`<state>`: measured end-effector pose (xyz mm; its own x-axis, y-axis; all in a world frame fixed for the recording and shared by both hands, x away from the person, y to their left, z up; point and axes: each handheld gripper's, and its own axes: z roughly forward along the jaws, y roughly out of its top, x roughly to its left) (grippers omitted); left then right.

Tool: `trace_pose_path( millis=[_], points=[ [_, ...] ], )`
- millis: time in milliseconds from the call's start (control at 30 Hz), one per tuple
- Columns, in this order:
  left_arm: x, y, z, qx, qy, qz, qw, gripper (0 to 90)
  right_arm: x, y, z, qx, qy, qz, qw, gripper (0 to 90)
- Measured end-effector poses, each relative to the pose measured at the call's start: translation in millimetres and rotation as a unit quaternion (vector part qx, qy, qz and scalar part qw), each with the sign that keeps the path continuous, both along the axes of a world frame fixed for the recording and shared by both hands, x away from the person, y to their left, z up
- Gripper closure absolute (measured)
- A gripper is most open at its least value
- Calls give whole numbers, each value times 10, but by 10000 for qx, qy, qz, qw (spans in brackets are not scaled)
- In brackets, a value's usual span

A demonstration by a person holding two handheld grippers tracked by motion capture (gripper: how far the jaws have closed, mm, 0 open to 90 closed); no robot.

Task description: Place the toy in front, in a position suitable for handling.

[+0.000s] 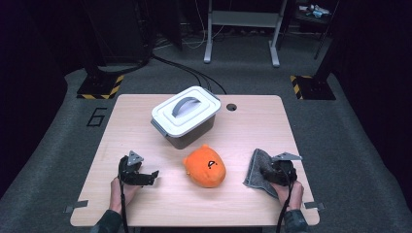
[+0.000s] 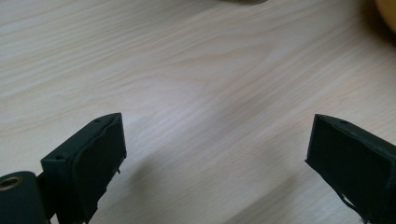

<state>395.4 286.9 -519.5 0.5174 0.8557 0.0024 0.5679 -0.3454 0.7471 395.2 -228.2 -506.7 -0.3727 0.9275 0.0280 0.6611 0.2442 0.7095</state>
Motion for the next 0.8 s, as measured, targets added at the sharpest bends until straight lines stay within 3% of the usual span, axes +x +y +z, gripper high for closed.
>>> trace_pose_path(
  millis=[133,500,800],
  points=[
    [-12,-68,38,-186,-1,-235,9995,65,-37,6,42,33,-45,-59,10000,323],
    [-20,-304,106,-233,3,-855,9961,82,-133,-16,85,127,-41,-65,9999,269],
    [-11,-443,212,-308,8,-1078,9937,88,-193,-36,130,91,-52,-6,9999,231]
  ],
)
